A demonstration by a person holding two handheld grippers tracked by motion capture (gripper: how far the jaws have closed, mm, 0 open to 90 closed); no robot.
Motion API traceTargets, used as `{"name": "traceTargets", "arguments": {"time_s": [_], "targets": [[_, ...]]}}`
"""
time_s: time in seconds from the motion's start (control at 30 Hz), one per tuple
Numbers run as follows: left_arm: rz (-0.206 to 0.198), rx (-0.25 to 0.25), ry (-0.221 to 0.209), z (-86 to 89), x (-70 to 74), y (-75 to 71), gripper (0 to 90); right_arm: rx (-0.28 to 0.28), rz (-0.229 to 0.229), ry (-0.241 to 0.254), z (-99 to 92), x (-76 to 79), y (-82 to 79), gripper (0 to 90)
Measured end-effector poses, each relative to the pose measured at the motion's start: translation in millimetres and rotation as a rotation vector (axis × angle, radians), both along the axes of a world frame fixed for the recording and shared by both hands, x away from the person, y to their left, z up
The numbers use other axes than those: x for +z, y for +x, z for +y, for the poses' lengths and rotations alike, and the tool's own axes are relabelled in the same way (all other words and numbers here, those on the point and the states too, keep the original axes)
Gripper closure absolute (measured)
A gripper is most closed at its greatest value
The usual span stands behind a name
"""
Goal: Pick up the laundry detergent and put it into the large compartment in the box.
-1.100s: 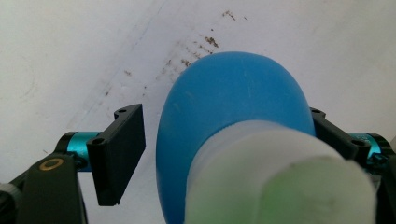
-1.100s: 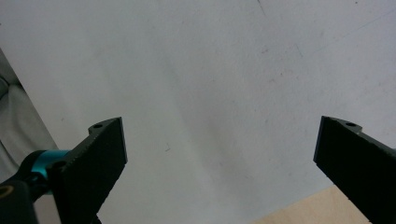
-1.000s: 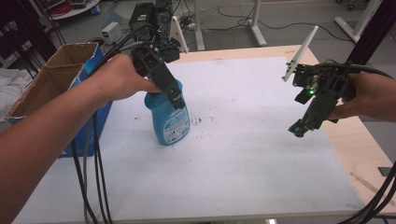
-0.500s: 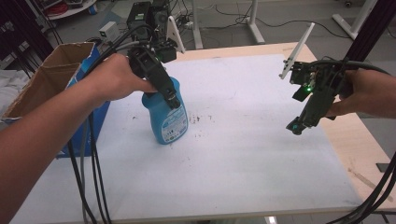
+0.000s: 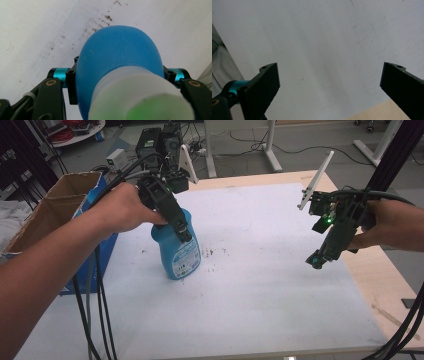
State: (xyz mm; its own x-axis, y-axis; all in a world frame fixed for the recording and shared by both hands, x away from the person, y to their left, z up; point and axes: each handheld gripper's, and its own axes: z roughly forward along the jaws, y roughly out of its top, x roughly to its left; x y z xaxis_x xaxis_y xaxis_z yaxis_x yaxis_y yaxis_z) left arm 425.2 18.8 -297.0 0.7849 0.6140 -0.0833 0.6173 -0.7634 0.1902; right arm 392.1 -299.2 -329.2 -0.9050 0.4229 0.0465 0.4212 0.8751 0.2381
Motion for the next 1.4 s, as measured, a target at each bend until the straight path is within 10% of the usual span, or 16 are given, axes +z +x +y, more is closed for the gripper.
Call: {"name": "traceTargets", "arguments": {"time_s": [0.4,0.97,1.4], "targets": [[-0.014,-0.054,-0.007,2.3,36.2,-10.7,38.2,-0.001,0.003,0.008,-1.4,1.9,-2.0,1.7],[-0.026,-0.351,0.002,31.1,107.3,-35.6,38.1,0.002,0.005,0.011,0.5,3.5,-3.5,1.7],[-0.053,-0.382,-0.007,70.9,141.2,-42.3,38.2,-0.002,0.004,0.017,0.3,3.8,-2.7,1.7]]}}
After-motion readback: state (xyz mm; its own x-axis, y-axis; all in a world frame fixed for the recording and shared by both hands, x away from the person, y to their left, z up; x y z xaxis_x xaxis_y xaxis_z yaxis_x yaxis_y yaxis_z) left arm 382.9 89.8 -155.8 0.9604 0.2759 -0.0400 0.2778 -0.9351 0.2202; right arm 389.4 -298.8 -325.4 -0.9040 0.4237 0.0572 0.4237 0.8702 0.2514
